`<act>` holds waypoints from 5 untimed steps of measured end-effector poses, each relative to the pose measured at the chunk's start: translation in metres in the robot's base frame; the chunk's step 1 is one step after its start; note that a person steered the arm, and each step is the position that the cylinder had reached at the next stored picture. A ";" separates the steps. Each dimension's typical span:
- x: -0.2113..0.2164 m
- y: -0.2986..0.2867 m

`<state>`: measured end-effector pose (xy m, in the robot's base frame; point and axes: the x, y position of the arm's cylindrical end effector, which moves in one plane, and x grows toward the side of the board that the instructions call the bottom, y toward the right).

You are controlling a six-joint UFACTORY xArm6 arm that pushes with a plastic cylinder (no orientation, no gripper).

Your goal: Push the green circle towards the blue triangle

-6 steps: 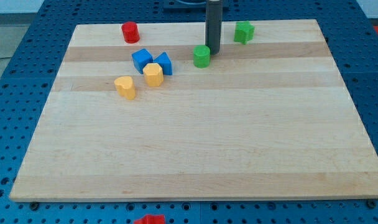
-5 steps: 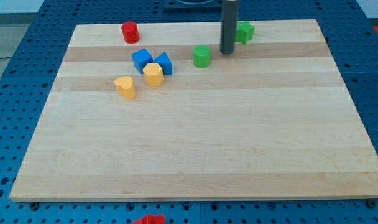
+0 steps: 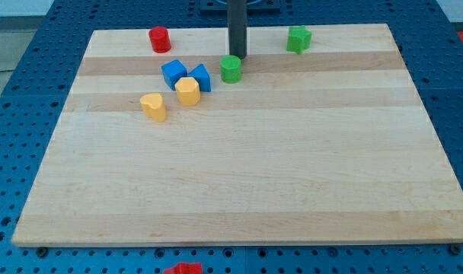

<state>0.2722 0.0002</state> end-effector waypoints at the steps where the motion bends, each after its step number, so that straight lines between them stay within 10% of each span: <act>1: 0.002 0.043; 3: 0.060 -0.015; 5: 0.021 -0.123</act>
